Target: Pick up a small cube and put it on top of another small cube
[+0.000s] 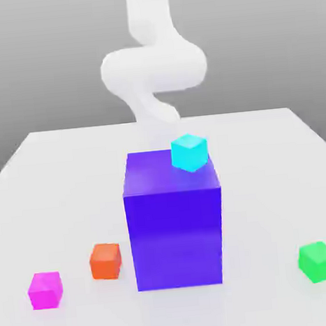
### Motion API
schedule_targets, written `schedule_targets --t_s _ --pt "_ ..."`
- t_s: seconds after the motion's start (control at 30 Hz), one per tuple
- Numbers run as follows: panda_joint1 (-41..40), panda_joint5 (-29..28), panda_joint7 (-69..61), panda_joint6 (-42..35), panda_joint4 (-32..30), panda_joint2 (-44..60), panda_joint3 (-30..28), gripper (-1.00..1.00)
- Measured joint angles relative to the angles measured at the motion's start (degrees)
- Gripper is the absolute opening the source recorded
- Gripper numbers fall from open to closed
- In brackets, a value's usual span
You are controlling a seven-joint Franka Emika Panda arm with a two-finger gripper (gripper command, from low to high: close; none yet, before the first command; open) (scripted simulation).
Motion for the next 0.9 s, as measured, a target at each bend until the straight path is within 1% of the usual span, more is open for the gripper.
schedule_targets --t_s 0.3,0.43,0.57,0.67,0.8,0.9 --pt "-2.23 -1.28 -10.31 8.83 -5.05 18.76 -8.56 0.0" --pt "-3.26 -0.18 -15.99 12.72 -7.27 27.02 -12.54 0.0" --pt "-5.14 2.54 -22.83 16.59 -9.48 35.5 -15.64 0.0" --pt "-8.31 5.59 -28.67 19.42 -11.1 42.0 -16.54 0.0" --pt "-12.27 9.81 -36.61 23.08 -13.21 50.66 -15.89 0.0" --pt "-15.56 13.76 -40.59 27.25 -12.65 56.97 -12.67 0.0"
